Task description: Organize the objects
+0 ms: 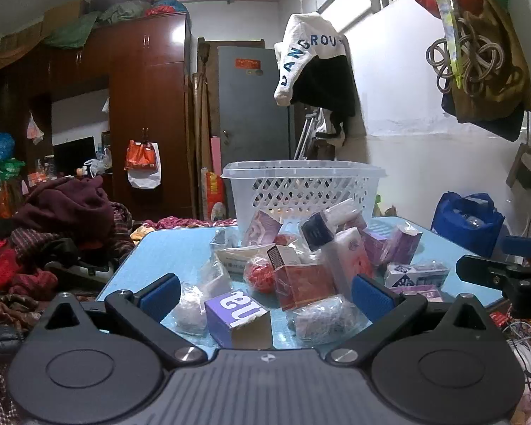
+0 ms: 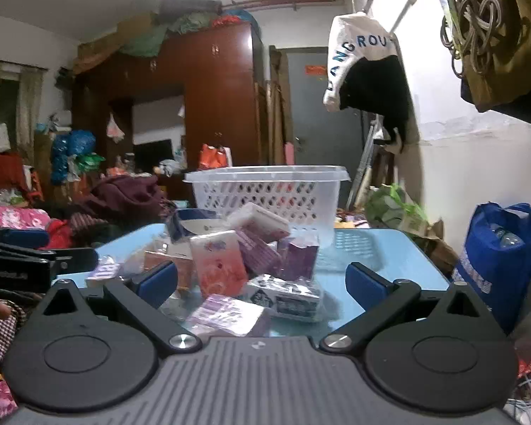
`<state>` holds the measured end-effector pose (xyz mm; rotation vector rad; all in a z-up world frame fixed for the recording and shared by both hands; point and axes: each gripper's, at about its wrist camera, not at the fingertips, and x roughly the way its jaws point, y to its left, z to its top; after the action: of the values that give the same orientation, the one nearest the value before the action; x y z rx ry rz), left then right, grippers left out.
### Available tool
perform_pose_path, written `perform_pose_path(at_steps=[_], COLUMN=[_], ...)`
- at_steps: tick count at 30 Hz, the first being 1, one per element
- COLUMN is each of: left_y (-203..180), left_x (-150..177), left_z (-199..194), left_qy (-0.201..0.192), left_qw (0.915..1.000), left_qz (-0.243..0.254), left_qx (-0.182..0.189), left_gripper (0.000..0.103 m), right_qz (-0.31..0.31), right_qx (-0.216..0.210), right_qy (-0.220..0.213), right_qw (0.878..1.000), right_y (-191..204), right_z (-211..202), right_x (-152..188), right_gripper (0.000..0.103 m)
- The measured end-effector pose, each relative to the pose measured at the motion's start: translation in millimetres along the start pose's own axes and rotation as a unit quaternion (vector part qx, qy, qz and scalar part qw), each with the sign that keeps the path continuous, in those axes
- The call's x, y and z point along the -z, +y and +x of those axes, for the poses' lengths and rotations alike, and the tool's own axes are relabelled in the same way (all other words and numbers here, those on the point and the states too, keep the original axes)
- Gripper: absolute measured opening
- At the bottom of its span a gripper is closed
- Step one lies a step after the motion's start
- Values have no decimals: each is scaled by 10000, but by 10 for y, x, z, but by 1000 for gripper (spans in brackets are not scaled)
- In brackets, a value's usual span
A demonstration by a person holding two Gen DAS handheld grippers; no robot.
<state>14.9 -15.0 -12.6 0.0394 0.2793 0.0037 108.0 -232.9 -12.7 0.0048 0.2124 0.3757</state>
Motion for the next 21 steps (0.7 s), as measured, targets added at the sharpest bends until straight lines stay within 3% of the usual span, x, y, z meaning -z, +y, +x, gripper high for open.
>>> perform_pose_path(at_steps=[2, 12, 21], left_y=[-8, -2, -53], left_x=[6, 104, 121], left_z=[21, 57, 90], left_qy=[-2, 57, 224], left_qw=[10000, 9999, 9997], left_qz=[-24, -110, -80], left_qx=[-4, -39, -94], left_gripper=[103, 103, 103], right_qz=[-52, -270, -286], right_qx=[108, -231, -180], right_qy=[87, 29, 98], right_qw=[9999, 9994, 9994], right_y=[8, 58, 14], right_z=[19, 6, -2], right_x=[-11, 27, 7], right_gripper=[103, 103, 103])
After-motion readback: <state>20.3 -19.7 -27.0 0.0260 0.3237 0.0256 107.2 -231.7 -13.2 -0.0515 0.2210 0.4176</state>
